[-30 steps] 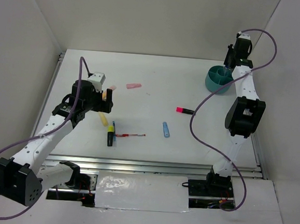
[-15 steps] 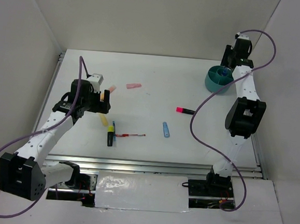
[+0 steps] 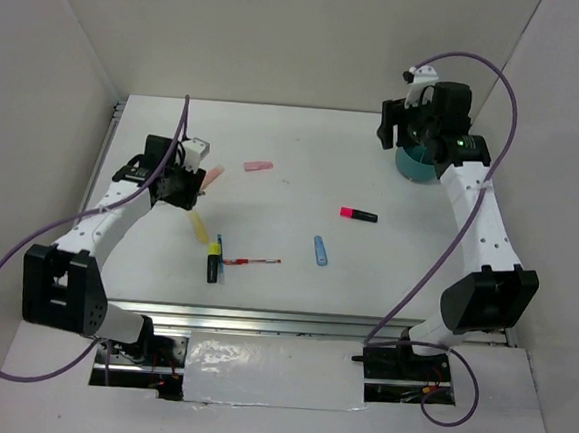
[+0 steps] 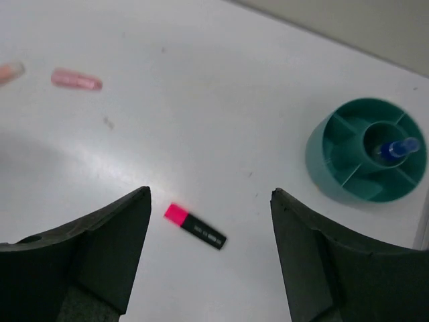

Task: Sort the stationery into containers
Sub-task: Place the stationery in the storage box, then pick up the pen from the center of the board.

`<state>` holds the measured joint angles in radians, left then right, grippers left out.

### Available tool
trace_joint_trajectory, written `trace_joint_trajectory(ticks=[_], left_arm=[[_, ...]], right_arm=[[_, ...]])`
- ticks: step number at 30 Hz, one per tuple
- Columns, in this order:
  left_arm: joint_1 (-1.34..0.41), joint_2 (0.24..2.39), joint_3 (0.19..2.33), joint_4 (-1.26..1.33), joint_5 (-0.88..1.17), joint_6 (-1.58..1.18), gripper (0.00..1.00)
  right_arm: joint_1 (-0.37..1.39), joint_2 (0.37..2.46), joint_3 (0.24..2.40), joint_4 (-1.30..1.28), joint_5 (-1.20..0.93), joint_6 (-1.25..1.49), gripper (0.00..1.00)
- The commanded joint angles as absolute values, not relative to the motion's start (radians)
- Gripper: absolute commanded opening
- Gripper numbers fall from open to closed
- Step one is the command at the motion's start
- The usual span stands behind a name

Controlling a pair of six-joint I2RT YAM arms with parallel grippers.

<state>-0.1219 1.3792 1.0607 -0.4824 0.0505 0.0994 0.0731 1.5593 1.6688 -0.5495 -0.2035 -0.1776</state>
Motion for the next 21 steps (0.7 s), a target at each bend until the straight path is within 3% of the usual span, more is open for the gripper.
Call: trace_joint_trajectory(ticks=[1,11,21], left_arm=[[-0.043,1.460,1.130,-0.535,0.035,0.317,0.56],[0.072,1.784,1.328,-0.540,0.060,0.446,0.45],[0.074,1.960,1.463,-0.643,0.193,0.535,0.44]], right_arm=[[0.098,1.539,1.557,-0.681,-0.276,-0.233,0.79],[0.152,1.473,1.411,-0.701,-0.293,-0.248,0.78],[0.152,1.494,1.414,-0.709,-0.304,-0.244,0.77]])
